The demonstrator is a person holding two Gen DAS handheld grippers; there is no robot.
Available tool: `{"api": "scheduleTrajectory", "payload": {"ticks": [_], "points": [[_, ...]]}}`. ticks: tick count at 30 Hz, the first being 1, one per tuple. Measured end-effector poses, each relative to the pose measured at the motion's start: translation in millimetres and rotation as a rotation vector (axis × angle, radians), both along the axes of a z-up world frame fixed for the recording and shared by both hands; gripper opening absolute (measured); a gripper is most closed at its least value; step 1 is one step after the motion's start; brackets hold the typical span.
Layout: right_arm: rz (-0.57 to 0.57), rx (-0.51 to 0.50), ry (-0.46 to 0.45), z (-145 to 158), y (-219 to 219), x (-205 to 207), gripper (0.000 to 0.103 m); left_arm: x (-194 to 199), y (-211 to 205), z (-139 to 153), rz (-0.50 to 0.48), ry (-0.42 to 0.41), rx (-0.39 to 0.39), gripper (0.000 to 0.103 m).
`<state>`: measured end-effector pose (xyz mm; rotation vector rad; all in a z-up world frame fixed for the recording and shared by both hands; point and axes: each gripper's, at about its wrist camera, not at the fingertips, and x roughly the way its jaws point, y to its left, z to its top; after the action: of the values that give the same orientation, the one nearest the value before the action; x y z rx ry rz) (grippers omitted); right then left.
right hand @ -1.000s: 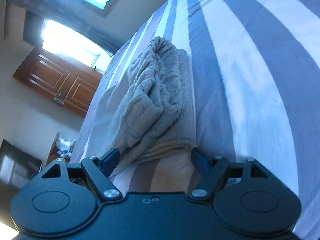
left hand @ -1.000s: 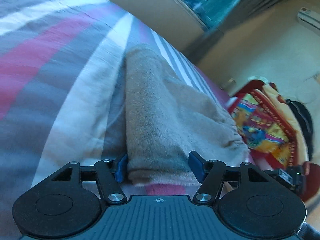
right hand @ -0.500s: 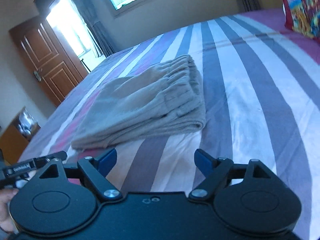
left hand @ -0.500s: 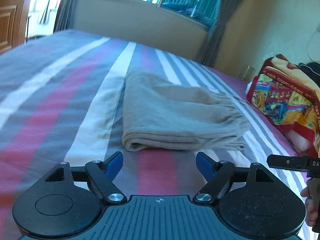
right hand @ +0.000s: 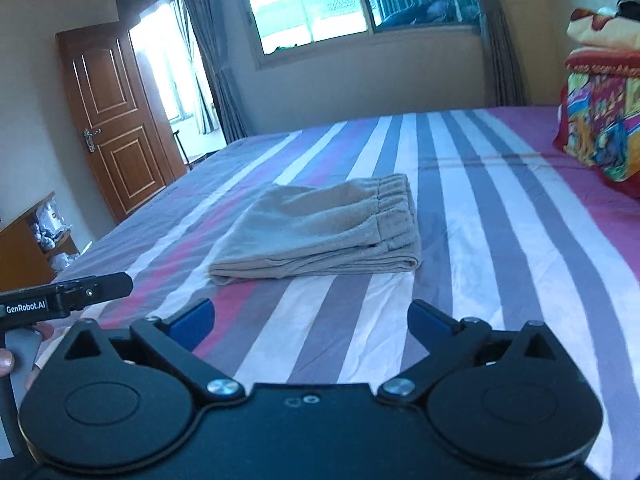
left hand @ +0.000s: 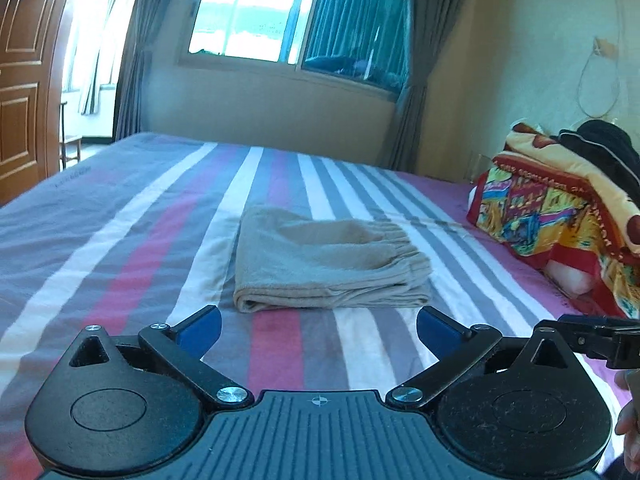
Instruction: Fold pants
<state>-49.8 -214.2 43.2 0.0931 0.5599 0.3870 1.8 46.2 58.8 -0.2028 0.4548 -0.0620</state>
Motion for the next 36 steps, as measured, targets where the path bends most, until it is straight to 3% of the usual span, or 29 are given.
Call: {"api": "scheduleTrajectory", "payload": {"ticks": [6,17,36], "points": [[-0.048,-0.031,-0.067,21,3,-43,0.103,-47,-10,15,-0.013,-0.020,0.035,0.103],[-0.092,-0.099,-0.154,21,6,-104,0.103,-121,-18,20,0.004,-0.080,0.011,0.103],[-0.081,-0.113,-0.203,26,18,-122,0.102,-138,-22,31,-0.004,-0.119,0.030,0.103]]}}
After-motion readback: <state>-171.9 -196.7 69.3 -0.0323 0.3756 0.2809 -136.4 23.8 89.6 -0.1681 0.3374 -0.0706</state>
